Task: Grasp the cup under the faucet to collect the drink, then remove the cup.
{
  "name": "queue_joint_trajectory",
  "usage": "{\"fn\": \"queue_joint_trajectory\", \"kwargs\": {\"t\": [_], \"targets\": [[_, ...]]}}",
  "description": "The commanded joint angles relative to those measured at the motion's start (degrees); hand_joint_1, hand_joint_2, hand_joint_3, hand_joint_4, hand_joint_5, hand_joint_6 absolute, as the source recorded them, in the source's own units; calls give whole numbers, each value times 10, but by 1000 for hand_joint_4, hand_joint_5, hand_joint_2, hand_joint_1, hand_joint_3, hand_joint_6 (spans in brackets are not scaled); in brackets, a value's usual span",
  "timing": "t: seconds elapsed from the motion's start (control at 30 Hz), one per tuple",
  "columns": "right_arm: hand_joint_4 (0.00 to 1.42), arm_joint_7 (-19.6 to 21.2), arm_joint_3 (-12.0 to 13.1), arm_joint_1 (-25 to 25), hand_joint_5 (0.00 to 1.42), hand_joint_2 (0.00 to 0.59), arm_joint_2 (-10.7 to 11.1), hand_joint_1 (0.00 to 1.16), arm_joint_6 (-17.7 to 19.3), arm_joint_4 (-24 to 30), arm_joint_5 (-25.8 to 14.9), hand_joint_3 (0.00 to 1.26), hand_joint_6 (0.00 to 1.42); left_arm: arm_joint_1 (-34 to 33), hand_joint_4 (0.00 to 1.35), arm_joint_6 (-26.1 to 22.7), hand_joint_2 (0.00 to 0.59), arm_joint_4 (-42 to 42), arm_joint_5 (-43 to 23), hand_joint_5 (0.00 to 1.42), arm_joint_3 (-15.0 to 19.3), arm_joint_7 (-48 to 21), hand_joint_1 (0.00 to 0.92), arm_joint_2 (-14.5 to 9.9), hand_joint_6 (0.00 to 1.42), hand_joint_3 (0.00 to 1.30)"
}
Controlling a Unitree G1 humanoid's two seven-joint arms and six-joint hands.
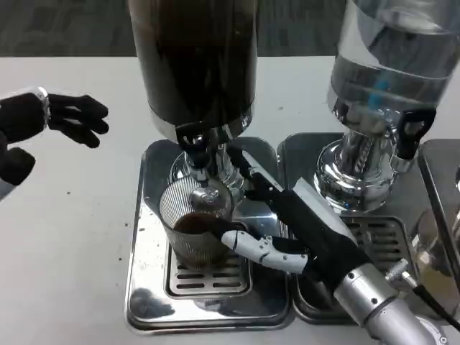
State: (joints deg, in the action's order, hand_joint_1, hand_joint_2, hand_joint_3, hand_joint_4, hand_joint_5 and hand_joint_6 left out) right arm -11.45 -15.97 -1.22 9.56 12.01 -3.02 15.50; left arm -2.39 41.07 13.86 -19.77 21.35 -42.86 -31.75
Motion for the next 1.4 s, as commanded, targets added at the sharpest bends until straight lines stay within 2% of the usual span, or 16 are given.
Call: {"fn": "queue_joint_trajectory", "kwargs": {"t": [0.03,0.27,0.43,0.73,1.0,1.07,1.4], "targets": [[0,6,4,-7,0,197,1,455,2,-8,-1,0,95,10,523,5,81,2,7,581,-2,10,0,-1,568,510],[0,-6,0,-12,0,168,4,421,10,-16,-9,0,95,18,525,4,89,-2,7,585,-1,13,0,0,571,526],[0,-4,-4,-15,0,147,7,412,10,-22,4,0,95,21,525,4,91,1,6,586,-1,16,0,-1,573,533],[0,-6,-6,-28,0,137,6,426,15,-56,2,0,81,27,528,4,97,2,6,586,2,22,0,-2,575,542],[0,-15,-5,-44,0,142,0,397,49,-94,-17,0,80,33,538,4,107,3,7,592,2,26,0,0,578,551],[0,-17,-5,-50,0,117,-2,377,56,-107,-21,0,80,34,540,4,108,5,8,593,3,27,0,-1,578,553],[0,-5,-13,-81,0,101,-8,380,72,-149,-5,0,80,38,547,2,122,8,6,602,5,29,0,-4,581,561]]}}
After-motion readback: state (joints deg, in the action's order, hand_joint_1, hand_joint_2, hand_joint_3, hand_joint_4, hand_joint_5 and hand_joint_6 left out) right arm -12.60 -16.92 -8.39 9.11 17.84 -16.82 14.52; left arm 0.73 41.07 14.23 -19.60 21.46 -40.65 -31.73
